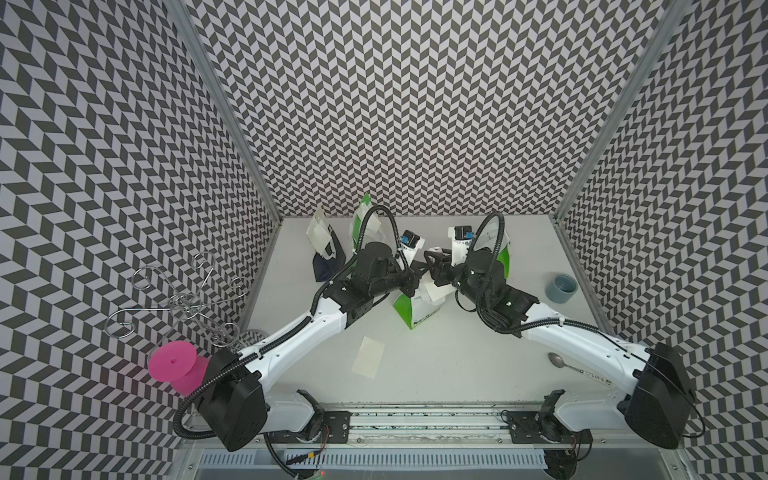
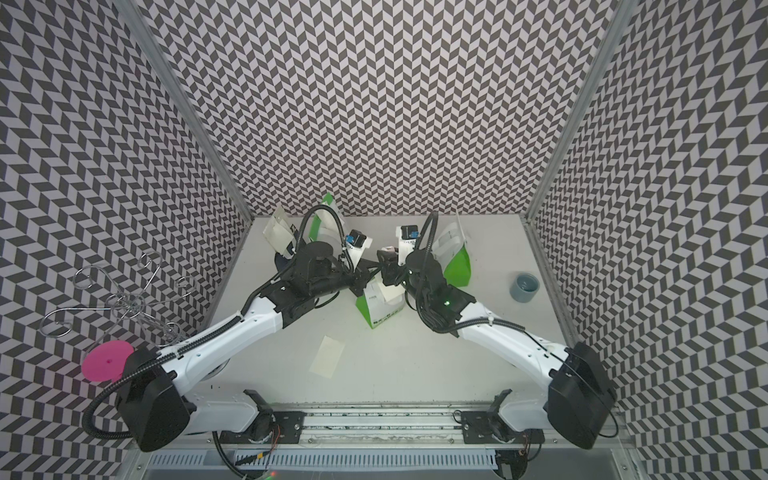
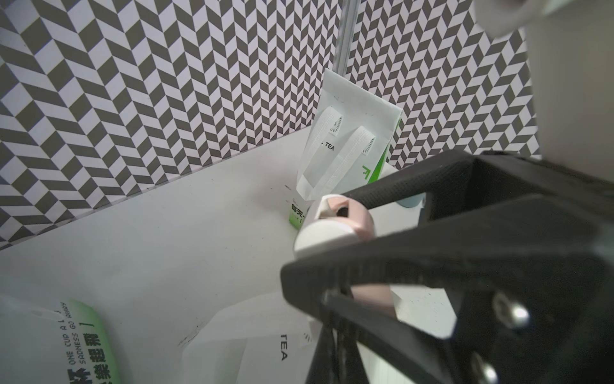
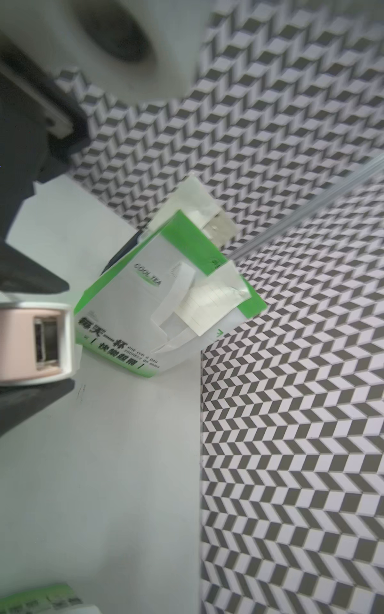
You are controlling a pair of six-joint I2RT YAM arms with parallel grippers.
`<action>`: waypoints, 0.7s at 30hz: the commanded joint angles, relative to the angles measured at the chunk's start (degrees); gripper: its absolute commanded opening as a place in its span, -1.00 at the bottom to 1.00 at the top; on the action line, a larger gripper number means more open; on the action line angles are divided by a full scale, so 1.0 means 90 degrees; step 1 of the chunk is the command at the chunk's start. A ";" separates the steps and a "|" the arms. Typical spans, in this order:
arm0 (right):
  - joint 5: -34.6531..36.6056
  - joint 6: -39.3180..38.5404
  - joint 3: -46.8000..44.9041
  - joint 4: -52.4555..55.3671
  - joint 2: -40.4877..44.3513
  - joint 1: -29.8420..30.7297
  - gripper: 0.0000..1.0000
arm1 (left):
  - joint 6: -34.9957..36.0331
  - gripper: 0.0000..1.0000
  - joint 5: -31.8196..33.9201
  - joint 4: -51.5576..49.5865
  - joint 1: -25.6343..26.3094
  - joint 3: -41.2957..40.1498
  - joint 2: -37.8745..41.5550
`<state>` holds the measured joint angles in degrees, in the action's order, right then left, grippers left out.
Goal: Staple the receipts to the bags
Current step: Place the stapler in the takeout bag, then staple the receipt to the takeout bag.
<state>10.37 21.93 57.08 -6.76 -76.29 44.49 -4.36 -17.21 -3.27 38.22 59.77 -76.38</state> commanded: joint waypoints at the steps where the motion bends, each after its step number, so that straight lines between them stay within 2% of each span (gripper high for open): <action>1: -0.0111 -0.0097 -0.0272 0.0573 0.0339 0.0032 0.18 | 0.0375 -1.00 -0.0453 0.0225 -0.0015 0.0136 0.0254; 5: -0.0165 -0.0264 -0.0395 0.0508 0.1010 0.0030 0.37 | 0.0404 -1.00 -0.0616 0.0200 -0.0203 0.0117 0.0330; 9: -0.0445 -0.0522 -0.0191 0.1062 0.1623 -0.0079 0.55 | 0.0571 -1.00 -0.0998 0.0109 -0.0289 0.0191 0.0424; 13: -0.1878 -0.0836 -0.0254 0.1452 0.2206 -0.0647 0.67 | 0.1037 -1.00 -0.1760 -0.0315 -0.0338 0.0483 0.0403; 16: -0.2547 -0.1058 -0.0421 0.1545 0.2664 -0.0837 0.80 | 0.1268 -1.00 -0.2374 -0.0407 -0.0369 0.0580 0.0442; 21: -0.3957 -0.1162 -0.0734 0.1245 0.3060 -0.1217 0.83 | 0.1537 -1.00 -0.3457 -0.0779 -0.0479 0.0835 0.0328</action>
<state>-14.57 13.50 52.14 6.35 -49.82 34.89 6.20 -39.29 -8.40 34.48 64.18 -74.13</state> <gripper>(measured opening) 0.912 0.057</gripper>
